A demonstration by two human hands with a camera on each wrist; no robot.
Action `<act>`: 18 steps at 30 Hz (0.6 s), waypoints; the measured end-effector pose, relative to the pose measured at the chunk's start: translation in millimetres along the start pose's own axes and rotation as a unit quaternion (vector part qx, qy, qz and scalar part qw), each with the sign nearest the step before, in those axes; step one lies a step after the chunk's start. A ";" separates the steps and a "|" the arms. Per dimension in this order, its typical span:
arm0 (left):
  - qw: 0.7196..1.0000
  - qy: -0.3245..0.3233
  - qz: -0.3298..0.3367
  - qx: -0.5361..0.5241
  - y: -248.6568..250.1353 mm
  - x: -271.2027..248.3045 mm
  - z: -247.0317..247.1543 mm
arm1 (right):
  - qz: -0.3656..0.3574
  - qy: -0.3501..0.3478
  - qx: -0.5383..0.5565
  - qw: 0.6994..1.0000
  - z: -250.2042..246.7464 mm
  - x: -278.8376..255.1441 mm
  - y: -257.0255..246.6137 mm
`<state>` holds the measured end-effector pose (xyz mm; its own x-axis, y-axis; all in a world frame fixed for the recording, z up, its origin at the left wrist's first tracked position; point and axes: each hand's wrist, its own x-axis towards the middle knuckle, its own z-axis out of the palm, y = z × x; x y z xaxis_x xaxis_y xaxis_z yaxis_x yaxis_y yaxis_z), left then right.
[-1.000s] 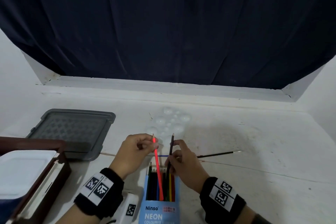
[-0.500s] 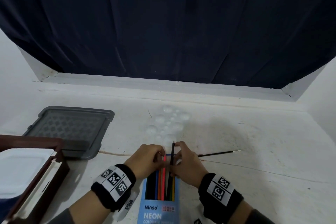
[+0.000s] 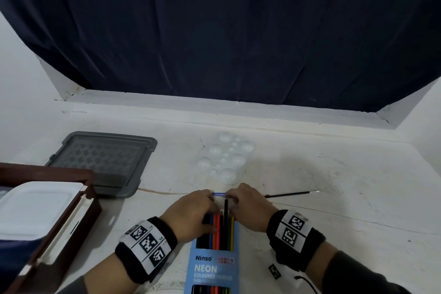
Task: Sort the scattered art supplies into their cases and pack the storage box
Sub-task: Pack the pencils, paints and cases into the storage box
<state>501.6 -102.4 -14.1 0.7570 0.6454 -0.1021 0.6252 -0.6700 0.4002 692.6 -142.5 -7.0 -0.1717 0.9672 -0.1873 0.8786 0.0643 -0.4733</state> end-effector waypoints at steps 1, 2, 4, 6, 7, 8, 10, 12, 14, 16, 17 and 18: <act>1.000 0.001 0.003 0.000 -0.8 -1.4 0.9 | -0.010 -0.009 -0.028 1.000 4.4 -1.8 2.4; 1.000 0.004 0.005 0.000 -1.5 -2.9 2.0 | -0.013 -0.005 -0.037 0.999 8.9 -3.9 5.5; 1.000 0.008 0.008 0.000 -2.3 -5.6 4.0 | -0.005 0.006 -0.016 1.000 14.8 -8.9 7.8; 1.000 0.009 0.017 -0.003 -3.3 -7.6 4.2 | -0.006 0.010 -0.021 1.000 18.5 -13.4 5.2; 1.000 0.012 0.027 -0.013 -4.1 -9.0 3.9 | -0.009 0.008 -0.031 0.999 19.4 -16.5 2.9; 0.999 0.021 0.036 -0.033 -5.0 -11.2 3.2 | -0.013 0.012 -0.033 0.999 22.6 -18.1 3.0; 0.992 0.077 0.039 -0.094 -9.0 -16.6 0.8 | -0.017 0.025 -0.017 0.999 26.3 -22.5 3.5; 0.980 0.142 0.009 -0.138 -15.4 -24.6 -1.6 | -0.024 0.045 0.014 0.999 29.8 -24.1 8.2; 0.983 0.129 -0.033 -0.128 -22.2 -32.5 -2.4 | -0.015 0.043 0.018 0.999 31.8 -23.1 13.7; 0.993 0.065 -0.053 -0.088 -26.4 -36.7 0.3 | 0.001 0.025 0.005 1.000 32.8 -22.1 17.5; 0.995 0.045 -0.054 -0.077 -26.7 -38.0 1.9 | 0.006 0.015 -0.005 1.000 31.6 -22.9 16.4; 0.995 0.041 -0.053 -0.076 -25.9 -38.5 2.9 | 0.008 0.009 -0.012 1.000 31.1 -23.7 15.3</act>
<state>456.8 -110.9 -23.1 0.6663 0.7414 -0.0798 0.6602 -0.5368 0.5254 696.3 -172.0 -36.6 -0.1496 0.9725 -0.1786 0.8912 0.0544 -0.4503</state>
